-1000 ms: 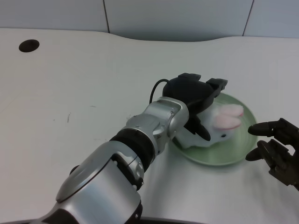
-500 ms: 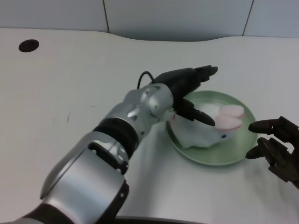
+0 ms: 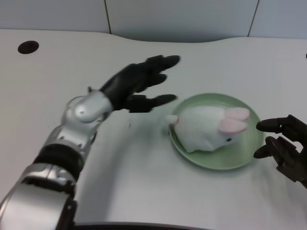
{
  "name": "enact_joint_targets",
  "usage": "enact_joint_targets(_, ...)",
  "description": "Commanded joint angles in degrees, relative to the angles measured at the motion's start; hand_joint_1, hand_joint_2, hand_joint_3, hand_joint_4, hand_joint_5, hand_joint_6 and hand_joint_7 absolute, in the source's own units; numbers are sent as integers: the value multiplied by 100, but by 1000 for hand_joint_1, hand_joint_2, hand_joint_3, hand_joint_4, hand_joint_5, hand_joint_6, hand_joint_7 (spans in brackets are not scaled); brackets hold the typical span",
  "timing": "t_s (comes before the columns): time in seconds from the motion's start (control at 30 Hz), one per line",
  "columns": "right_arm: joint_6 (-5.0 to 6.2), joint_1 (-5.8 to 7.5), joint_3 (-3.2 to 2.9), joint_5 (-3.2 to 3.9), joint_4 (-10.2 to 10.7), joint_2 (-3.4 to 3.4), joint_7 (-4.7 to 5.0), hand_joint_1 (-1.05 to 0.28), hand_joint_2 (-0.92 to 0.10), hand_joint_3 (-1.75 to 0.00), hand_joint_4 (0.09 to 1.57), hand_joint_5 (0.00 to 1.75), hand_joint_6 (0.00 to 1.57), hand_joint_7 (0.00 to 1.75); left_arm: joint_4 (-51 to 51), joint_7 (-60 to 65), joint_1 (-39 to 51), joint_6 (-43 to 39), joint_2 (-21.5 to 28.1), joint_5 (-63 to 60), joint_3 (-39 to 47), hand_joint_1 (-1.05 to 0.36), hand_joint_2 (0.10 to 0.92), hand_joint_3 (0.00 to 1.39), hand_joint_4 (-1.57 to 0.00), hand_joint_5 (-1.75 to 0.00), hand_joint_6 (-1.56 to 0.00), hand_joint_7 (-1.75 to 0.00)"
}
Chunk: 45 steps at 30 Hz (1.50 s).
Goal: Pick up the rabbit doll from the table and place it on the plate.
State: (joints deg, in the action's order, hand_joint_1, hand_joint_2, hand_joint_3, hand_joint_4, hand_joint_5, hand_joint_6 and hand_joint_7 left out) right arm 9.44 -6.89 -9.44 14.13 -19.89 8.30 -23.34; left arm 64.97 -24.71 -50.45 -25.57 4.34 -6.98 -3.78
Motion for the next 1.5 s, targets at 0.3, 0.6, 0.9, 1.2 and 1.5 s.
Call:
enact_joint_targets(0.3,5,-173,-164,88,-273,103,-23,-316,-921,-513,349,1475,335,1063,-2372,-674,1997,1568,898,1177,714,-649,921,504,-448,-1703,-538,-1035)
enact_joint_targets(0.6,37,-241,-218,108,-337,74,-63,-304,-921,-526,358,1471,355,1040,-2601,-740,2577,2444,1139,1387,826,-648,921,509,-652,-1746,-436,-1698)
enact_joint_targets(0.9,220,-383,-313,116,-659,154,-117,-303,-921,-505,347,1464,339,1027,-2455,-678,2920,2663,1258,1050,541,-581,921,562,-791,-1746,-515,-1746)
enact_joint_targets(1.2,488,-665,-502,84,-1219,222,-68,-345,-921,-476,353,1409,359,990,-2359,-528,2753,3069,1145,981,442,-536,921,452,-803,-1746,-539,-1746)
enact_joint_targets(1.5,835,-822,-502,53,-1585,222,-56,-350,-921,-463,352,1390,363,982,-2040,-596,2546,2959,1196,1019,433,-527,921,462,-809,-1746,-540,-1746)
